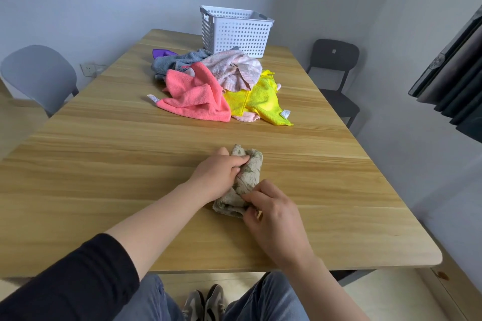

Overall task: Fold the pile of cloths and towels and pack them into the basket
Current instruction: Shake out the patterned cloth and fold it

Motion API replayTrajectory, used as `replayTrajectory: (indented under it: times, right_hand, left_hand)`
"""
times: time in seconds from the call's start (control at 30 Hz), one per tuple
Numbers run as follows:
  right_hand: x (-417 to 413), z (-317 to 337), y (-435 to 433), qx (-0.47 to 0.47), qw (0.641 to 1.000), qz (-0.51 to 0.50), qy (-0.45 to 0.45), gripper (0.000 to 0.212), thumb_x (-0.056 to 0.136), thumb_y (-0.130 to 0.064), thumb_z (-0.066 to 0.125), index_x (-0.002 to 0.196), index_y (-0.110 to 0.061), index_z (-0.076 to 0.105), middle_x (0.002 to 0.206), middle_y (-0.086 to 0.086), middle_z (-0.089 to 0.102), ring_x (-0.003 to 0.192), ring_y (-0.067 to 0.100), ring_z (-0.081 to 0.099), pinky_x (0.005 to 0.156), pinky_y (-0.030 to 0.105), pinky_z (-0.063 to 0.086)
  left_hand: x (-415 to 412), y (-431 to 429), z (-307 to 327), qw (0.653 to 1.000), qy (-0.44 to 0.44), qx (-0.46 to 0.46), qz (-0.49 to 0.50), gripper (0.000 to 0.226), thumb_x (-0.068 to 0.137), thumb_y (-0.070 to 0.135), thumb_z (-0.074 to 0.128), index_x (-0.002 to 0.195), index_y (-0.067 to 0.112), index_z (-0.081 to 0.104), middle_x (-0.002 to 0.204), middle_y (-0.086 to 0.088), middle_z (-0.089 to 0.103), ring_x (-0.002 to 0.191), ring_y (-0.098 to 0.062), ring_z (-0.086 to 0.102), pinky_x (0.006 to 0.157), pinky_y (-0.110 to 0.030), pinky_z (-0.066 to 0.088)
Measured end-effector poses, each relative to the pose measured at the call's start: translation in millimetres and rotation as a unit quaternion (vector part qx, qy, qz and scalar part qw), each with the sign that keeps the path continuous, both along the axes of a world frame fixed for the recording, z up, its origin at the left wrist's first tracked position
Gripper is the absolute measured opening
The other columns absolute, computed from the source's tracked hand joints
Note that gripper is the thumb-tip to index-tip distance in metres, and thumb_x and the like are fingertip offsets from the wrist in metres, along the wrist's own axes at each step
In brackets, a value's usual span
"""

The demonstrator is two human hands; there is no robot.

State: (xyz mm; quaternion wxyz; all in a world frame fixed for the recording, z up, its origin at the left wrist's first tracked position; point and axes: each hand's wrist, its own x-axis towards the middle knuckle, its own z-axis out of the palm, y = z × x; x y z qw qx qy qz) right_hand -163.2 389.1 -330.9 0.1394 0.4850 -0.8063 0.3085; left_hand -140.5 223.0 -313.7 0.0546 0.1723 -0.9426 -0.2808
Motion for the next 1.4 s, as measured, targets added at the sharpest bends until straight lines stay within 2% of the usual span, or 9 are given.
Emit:
replayTrajectory:
  times: [0.17, 0.27, 0.4, 0.53, 0.63, 0.77, 0.93, 1.1, 1.4]
  right_hand:
    - [-9, 7, 11, 0.013, 0.998, -0.007, -0.06, 0.019, 0.08, -0.029, 0.055, 0.073, -0.022, 0.072, 0.077, -0.009, 0.059, 0.058, 0.004, 0.049, 0.05, 0.027, 0.046]
    - [-23, 14, 8, -0.035, 0.991, -0.052, -0.114, 0.023, 0.085, -0.033, 0.059, 0.069, -0.02, 0.068, 0.078, -0.011, 0.061, 0.062, 0.007, 0.056, 0.057, 0.031, 0.049]
    - [-37, 14, -1, -0.04, 0.987, -0.075, -0.137, 0.014, 0.087, -0.025, 0.062, 0.096, -0.02, 0.071, 0.096, -0.013, 0.067, 0.09, 0.007, 0.061, 0.076, 0.028, 0.051]
    - [-46, 8, 6, -0.044, 0.98, -0.127, -0.145, 0.018, 0.088, -0.017, 0.059, 0.103, -0.018, 0.068, 0.102, -0.008, 0.068, 0.097, 0.012, 0.06, 0.081, 0.025, 0.046]
    - [-53, 4, 12, -0.04, 0.975, -0.154, -0.154, 0.021, 0.088, -0.015, 0.058, 0.108, -0.016, 0.066, 0.106, -0.005, 0.067, 0.099, 0.014, 0.06, 0.078, 0.02, 0.04]
    - [-55, 0, 22, -0.039, 0.971, -0.163, -0.172, 0.022, 0.088, -0.014, 0.058, 0.109, -0.015, 0.066, 0.105, -0.002, 0.066, 0.094, 0.015, 0.06, 0.075, 0.021, 0.041]
    - [-60, -4, 30, -0.048, 0.967, -0.169, -0.183, 0.022, 0.087, -0.011, 0.059, 0.108, -0.013, 0.067, 0.101, -0.002, 0.068, 0.096, 0.015, 0.06, 0.079, 0.02, 0.041]
    - [-60, 3, 32, -0.049, 0.968, -0.15, -0.197, 0.022, 0.089, -0.012, 0.058, 0.11, -0.013, 0.066, 0.104, -0.002, 0.067, 0.093, 0.01, 0.06, 0.08, 0.02, 0.044]
    - [-47, 4, 0, -0.008, 0.973, -0.111, -0.204, 0.021, 0.09, -0.016, 0.057, 0.109, -0.018, 0.065, 0.102, -0.007, 0.066, 0.093, 0.009, 0.06, 0.079, 0.021, 0.045]
  left_hand:
    - [0, 4, 4, 0.994, -0.048, -0.095, -0.008, 0.048, 0.098, 0.046, 0.031, 0.145, 0.035, 0.03, 0.104, 0.001, 0.031, 0.091, -0.024, 0.051, 0.07, -0.033, 0.041]
    - [5, 3, 8, 0.994, -0.054, -0.098, -0.014, 0.053, 0.096, 0.053, 0.032, 0.146, 0.038, 0.025, 0.12, -0.001, 0.027, 0.106, -0.024, 0.048, 0.082, -0.034, 0.042]
    - [16, 12, 20, 0.994, 0.006, -0.11, -0.013, 0.055, 0.098, 0.042, 0.037, 0.148, 0.027, 0.023, 0.156, 0.001, 0.003, 0.141, -0.022, 0.008, 0.111, -0.041, 0.024]
    - [23, 36, 25, 0.991, 0.061, -0.116, -0.028, 0.049, 0.101, 0.029, 0.031, 0.147, 0.013, 0.027, 0.158, -0.002, 0.013, 0.145, -0.016, 0.007, 0.116, -0.028, 0.004]
    - [18, 45, 12, 0.987, -0.001, -0.147, -0.07, 0.055, 0.102, 0.036, 0.023, 0.151, 0.014, 0.009, 0.159, -0.003, -0.004, 0.146, -0.015, -0.007, 0.118, -0.029, -0.007]
    - [12, 45, -10, 0.975, -0.109, -0.178, -0.077, 0.068, 0.096, 0.057, 0.02, 0.15, 0.026, -0.007, 0.155, 0.001, -0.025, 0.142, -0.016, -0.025, 0.118, -0.041, -0.007]
    - [8, 46, -7, 0.971, -0.142, -0.171, -0.087, 0.065, 0.09, 0.061, 0.031, 0.147, 0.042, 0.008, 0.155, 0.003, -0.026, 0.14, -0.031, -0.028, 0.115, -0.058, -0.001]
    - [8, 45, -5, 0.976, -0.134, -0.156, -0.068, 0.062, 0.093, 0.047, 0.033, 0.149, 0.036, 0.009, 0.156, 0.003, -0.023, 0.141, -0.031, -0.025, 0.116, -0.054, 0.002]
    - [64, -46, -4, 0.976, -0.148, -0.155, 0.04, 0.06, 0.094, 0.048, 0.033, 0.148, 0.043, 0.008, 0.156, 0.008, -0.022, 0.143, -0.023, -0.022, 0.118, -0.05, 0.001]
